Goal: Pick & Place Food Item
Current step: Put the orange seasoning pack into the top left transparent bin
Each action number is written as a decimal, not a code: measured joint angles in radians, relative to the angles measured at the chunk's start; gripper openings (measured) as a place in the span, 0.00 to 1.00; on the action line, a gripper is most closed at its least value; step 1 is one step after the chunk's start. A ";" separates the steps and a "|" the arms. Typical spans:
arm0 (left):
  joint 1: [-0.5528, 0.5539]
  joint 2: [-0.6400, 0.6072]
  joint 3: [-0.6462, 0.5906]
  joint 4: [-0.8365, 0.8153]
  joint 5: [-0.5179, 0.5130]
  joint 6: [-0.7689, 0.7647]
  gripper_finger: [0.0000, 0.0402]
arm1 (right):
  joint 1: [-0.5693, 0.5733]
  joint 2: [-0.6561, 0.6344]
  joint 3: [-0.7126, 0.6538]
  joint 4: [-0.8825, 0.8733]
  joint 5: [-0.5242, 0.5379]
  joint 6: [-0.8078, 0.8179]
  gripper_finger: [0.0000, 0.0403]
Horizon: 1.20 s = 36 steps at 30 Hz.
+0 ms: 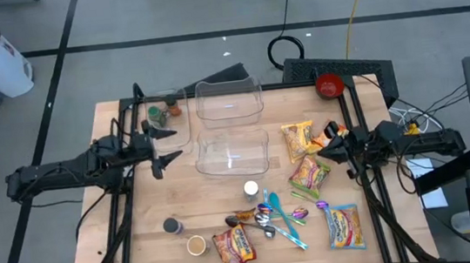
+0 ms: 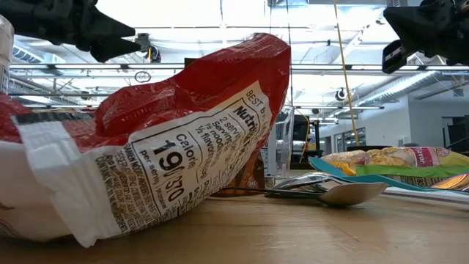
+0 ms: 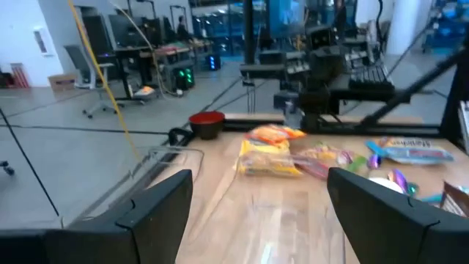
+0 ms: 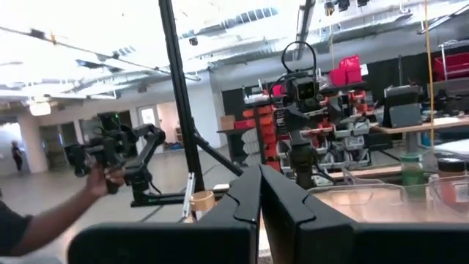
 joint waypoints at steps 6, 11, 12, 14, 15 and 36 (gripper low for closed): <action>0.001 0.001 -0.001 0.043 0.001 -0.015 0.80 | 0.004 0.072 0.000 0.216 0.016 0.068 0.00; 0.001 0.017 -0.001 0.081 0.001 -0.031 0.80 | 0.081 0.216 0.000 0.387 0.010 0.007 0.03; 0.001 0.019 -0.001 0.088 0.002 -0.044 0.80 | 0.107 0.256 0.000 0.432 0.031 -0.010 0.04; 0.001 0.020 -0.001 0.092 0.002 -0.071 0.80 | 0.168 0.352 0.000 0.539 0.080 -0.033 0.08; 0.001 0.020 -0.001 0.093 0.002 -0.079 0.80 | 0.198 0.407 0.000 0.601 0.094 -0.050 0.10; -0.001 0.069 0.000 0.162 0.001 -0.129 0.80 | 0.430 1.270 0.681 0.142 0.443 -0.206 0.53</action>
